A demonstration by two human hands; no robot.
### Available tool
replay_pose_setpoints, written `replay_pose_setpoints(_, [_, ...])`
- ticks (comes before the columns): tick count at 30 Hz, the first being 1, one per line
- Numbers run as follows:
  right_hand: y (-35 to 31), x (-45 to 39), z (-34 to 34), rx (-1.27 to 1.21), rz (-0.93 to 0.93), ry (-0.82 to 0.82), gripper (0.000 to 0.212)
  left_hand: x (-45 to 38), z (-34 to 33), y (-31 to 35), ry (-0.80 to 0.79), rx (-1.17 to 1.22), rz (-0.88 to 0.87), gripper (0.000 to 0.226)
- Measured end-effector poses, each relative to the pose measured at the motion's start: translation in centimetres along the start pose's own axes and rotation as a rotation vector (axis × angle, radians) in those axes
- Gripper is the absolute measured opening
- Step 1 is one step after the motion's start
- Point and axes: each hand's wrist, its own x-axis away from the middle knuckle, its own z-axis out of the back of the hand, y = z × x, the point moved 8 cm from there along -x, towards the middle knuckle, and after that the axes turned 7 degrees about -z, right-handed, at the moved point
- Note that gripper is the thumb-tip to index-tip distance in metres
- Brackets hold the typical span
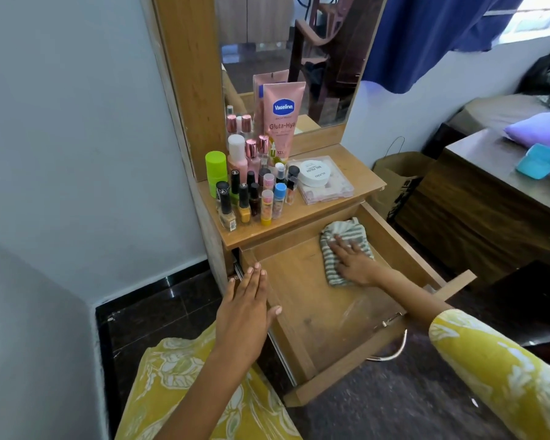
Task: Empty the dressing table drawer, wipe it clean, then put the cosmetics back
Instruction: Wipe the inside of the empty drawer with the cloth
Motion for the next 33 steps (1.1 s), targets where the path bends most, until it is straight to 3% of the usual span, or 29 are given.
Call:
replay_pose_setpoints(3, [-1.9, 1.0, -1.3, 0.011, 0.009, -0.076, 0.069, -0.1, -0.1, 0.0, -0.011, 0.004, 0.0, 0.067])
replay_pose_setpoints(7, [-7.1, 4.7, -4.1, 0.115, 0.211, -0.159, 0.069, -0.3, 0.2, -0.2, -0.032, 0.02, -0.006, 0.07])
replay_pose_setpoints(10, [-7.5, 5.8, -2.7, 0.012, 0.317, -0.081, 0.065, -0.7, 0.3, -0.4, -0.063, 0.095, -0.016, 0.076])
replay_pose_setpoints(13, [-7.7, 5.3, -1.7, -0.072, 0.286, 0.016, 0.065, -1.5, 0.3, -0.5, -0.116, 0.155, -0.033, 0.086])
replay_pose_setpoints(16, [-9.1, 4.5, -2.9, 0.037, 0.232, 0.0, 0.062, -2.0, 0.1, -0.6, -0.161, 0.187, -0.047, 0.093])
replay_pose_setpoints(21, [-12.0, 4.8, -4.3, 0.212, 0.367, 0.01, 0.059, -1.8, -0.1, -0.4, -0.188, 0.145, -0.037, 0.091])
replay_pose_setpoints(25, [-7.9, 2.4, -2.5, 0.158, 0.257, 0.011, 0.06, -1.8, -0.3, -0.4, -0.225, 0.133, -0.02, 0.091])
replay_pose_setpoints(30, [1.4, -0.5, -0.6, -0.066, -0.061, -0.014, 0.063, -1.9, -0.2, -0.3, -0.223, 0.099, -0.018, 0.09])
replay_pose_setpoints(33, [1.5, -0.2, -1.4, -0.121, -0.117, -0.069, 0.07, -1.9, -0.3, -0.4, -0.22, 0.1, -0.021, 0.09])
